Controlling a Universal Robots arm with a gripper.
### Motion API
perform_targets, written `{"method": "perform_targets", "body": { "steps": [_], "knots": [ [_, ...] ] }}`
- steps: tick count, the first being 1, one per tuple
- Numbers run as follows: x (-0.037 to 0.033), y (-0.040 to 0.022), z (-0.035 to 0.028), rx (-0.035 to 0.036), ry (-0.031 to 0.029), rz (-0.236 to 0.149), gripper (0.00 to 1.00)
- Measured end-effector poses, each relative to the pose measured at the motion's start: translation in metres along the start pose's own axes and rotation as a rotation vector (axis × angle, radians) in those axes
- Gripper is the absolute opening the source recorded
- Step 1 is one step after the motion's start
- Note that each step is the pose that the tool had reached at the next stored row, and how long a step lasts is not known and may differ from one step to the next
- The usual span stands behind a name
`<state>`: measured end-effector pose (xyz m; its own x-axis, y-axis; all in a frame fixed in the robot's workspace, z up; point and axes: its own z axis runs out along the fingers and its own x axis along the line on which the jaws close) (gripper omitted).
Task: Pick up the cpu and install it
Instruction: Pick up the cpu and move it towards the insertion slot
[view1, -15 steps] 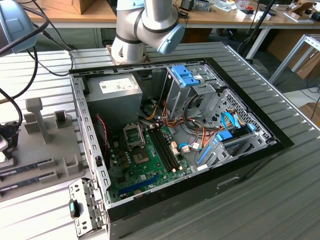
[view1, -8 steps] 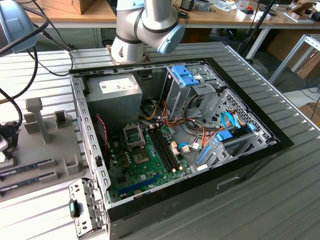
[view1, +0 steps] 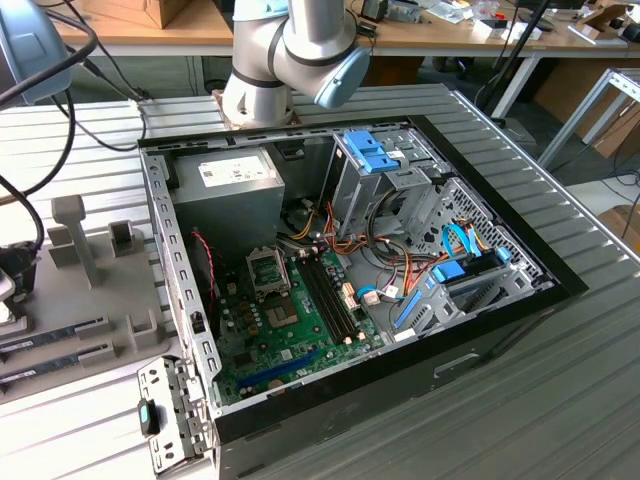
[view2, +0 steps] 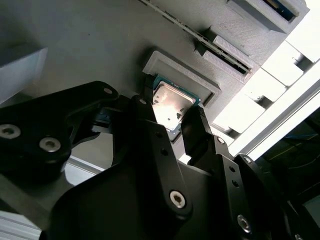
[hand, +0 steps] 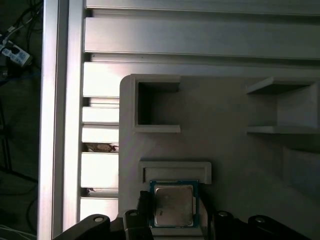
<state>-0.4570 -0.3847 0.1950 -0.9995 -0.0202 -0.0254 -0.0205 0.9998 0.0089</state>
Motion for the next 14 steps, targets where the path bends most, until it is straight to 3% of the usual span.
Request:
{"method": "perform_targets", "body": {
  "steps": [14],
  "knots": [
    [-0.0001,0.0,-0.0028,-0.0025,-0.0003,0.0,0.47]
  ]
}}
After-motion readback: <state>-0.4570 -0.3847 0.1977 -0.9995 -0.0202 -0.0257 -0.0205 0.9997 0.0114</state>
